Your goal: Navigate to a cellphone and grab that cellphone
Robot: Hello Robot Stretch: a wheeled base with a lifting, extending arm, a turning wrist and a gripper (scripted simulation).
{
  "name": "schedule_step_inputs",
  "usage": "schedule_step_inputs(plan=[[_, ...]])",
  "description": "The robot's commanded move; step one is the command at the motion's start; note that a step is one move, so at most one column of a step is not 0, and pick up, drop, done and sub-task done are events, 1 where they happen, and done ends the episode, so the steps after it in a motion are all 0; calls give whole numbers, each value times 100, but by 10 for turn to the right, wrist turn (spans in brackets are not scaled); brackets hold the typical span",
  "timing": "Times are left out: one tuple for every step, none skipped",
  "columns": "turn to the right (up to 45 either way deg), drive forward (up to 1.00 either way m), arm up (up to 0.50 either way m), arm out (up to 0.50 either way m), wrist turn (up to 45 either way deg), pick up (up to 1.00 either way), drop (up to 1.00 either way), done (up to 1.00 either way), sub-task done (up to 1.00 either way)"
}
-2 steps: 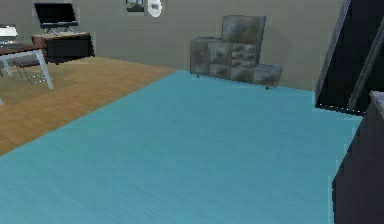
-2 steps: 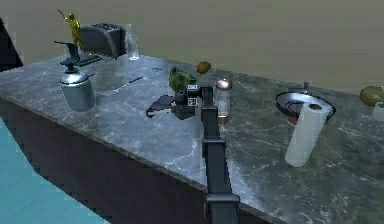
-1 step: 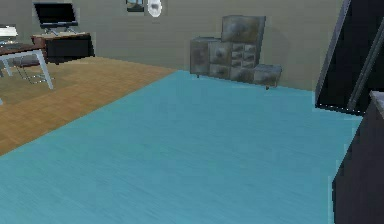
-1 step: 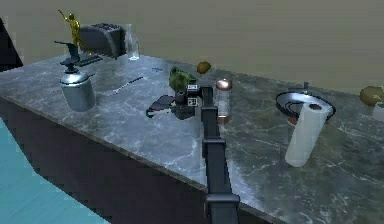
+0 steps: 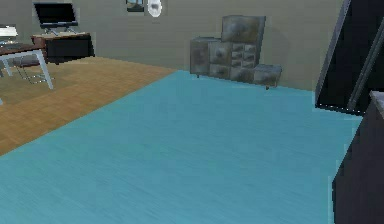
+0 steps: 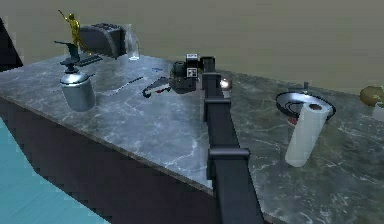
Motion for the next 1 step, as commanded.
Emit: schedule_step_inputs(plan=[[0,0,0,0,0,0,0,100,0]])
